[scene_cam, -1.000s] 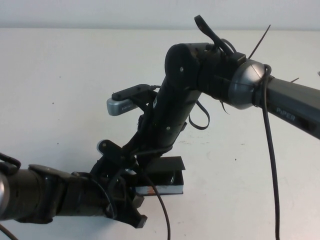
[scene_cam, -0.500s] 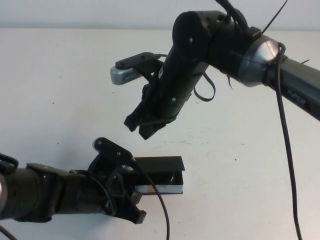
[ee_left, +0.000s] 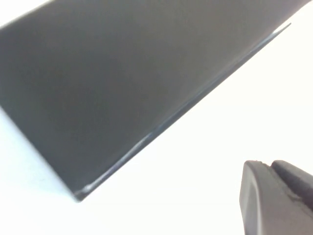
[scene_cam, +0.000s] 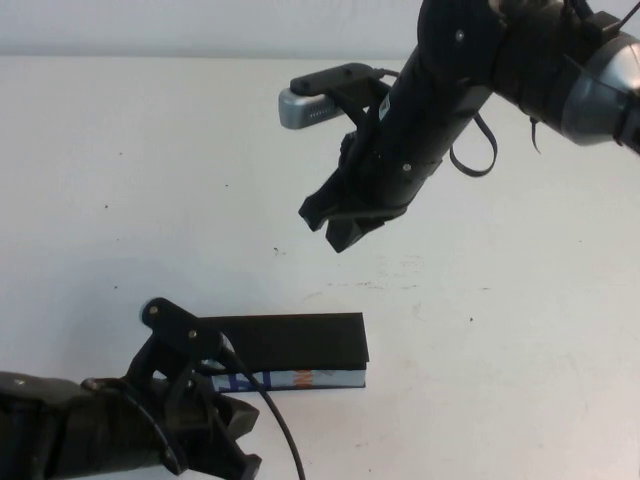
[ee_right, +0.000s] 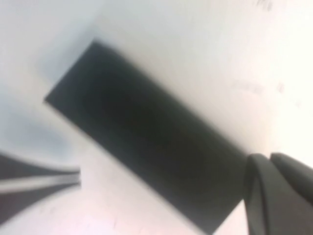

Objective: Return glasses to glasses case
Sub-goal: Close the glasses case

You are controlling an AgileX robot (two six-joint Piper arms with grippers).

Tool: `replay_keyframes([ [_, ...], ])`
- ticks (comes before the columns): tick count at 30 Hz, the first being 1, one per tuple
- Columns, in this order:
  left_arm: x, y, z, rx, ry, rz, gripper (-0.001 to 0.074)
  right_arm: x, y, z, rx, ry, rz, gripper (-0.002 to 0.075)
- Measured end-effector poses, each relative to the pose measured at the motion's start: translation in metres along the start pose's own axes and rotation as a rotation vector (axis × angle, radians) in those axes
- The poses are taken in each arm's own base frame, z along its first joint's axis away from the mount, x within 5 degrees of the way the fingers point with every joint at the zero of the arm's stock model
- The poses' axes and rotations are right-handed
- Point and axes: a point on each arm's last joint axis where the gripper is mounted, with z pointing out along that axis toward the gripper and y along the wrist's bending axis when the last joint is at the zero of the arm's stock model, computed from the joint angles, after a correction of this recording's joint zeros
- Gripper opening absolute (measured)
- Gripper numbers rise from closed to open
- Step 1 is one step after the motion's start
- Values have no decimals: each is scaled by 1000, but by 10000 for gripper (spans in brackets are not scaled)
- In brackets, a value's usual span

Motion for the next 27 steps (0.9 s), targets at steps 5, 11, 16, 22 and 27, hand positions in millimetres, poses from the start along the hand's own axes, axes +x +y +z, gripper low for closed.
replay_keyframes([
  [5, -1, -2, -10, -5, -38, 6, -1, 20, 16, 10, -64, 68, 3, -13],
  [11, -2, -6, -17, 17, -65, -15, -1, 42, 38, 40, -113, 186, -19, -13],
  [16, 3, -8, -26, 19, -84, -18, -1, 50, 38, 55, -114, 210, -8, -13],
  [22, -1, -13, -43, 24, -164, -8, -1, 49, 32, 77, -104, 221, 8, -11],
  [27, -8, -18, -62, 32, -254, -6, -1, 50, 27, 93, -102, 248, 21, -11],
])
